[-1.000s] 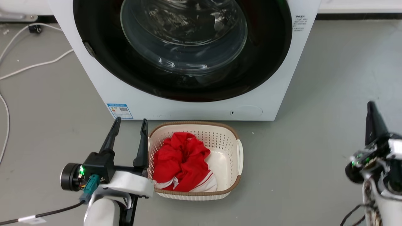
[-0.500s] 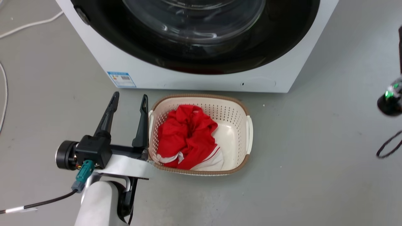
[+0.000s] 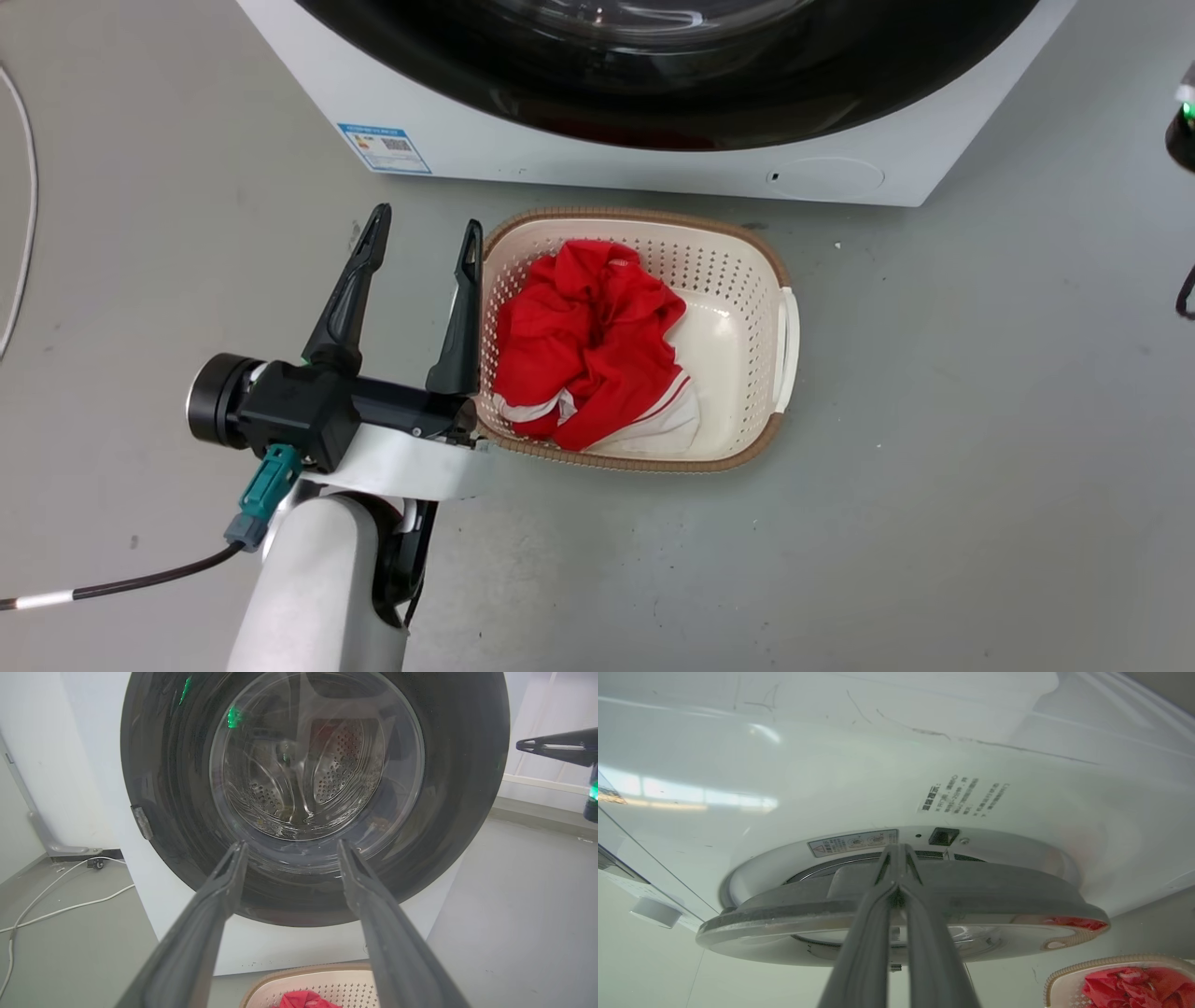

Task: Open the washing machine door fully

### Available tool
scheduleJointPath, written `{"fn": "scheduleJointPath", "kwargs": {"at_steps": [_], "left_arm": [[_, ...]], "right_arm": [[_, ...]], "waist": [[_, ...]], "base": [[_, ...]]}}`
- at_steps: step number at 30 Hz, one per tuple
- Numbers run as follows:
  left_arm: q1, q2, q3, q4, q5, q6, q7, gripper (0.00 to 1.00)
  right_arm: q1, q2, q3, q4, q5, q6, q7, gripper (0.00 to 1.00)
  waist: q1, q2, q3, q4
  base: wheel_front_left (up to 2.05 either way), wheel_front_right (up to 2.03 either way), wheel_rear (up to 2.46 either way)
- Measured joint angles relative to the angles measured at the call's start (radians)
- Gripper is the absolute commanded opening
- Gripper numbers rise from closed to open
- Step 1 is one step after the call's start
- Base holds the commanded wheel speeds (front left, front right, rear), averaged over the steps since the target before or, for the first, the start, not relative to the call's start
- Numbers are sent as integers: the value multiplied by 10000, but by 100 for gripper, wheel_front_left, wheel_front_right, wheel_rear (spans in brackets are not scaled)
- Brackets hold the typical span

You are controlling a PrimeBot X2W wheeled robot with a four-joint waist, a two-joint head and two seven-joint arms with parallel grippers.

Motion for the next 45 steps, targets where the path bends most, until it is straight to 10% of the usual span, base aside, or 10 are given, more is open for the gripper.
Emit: {"fn": "scheduleJointPath", "kwargs": {"at_steps": [21,45], "left_arm": [[-451,0,-263,-151,8,10,0,100],[-106,0,-265,401,27,42,0,100]], "right_arm": [[-1979,391,901,1390,-796,0,982,0],[327,639,938,299,320,0,5012,0]], "waist": [[-1,0,1030,137],[-2,0,-331,-224]], "base": [[0,0,0],[0,0,0]]}}
